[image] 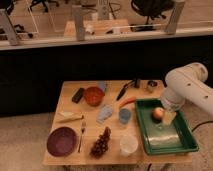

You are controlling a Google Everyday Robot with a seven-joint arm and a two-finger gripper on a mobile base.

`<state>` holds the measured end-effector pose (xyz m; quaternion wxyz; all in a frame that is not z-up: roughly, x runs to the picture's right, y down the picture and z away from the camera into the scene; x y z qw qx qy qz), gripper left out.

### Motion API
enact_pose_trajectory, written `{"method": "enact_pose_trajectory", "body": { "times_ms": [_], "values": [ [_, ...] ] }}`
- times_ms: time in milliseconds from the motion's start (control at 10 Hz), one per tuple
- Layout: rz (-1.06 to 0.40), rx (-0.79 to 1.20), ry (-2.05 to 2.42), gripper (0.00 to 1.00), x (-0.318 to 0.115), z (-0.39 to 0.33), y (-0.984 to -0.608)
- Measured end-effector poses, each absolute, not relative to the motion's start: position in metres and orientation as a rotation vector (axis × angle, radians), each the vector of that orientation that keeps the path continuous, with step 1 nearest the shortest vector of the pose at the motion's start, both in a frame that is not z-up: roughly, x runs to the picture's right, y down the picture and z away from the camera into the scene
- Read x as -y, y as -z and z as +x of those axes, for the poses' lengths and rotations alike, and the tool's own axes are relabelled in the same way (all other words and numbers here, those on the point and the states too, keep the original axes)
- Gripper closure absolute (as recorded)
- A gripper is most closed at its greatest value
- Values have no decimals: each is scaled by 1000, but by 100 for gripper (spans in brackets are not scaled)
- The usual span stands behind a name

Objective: Place fork in red bowl

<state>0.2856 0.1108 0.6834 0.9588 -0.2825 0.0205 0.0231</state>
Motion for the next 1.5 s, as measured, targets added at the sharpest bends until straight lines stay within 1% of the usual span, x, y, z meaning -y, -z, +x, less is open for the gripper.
{"method": "enact_pose_trajectory", "body": {
  "times_ms": [1200,1500],
  "values": [
    [-572,-39,-50,20,-110,285,-683],
    [-572,51,-166,20,-105,260,-687]
  ]
}}
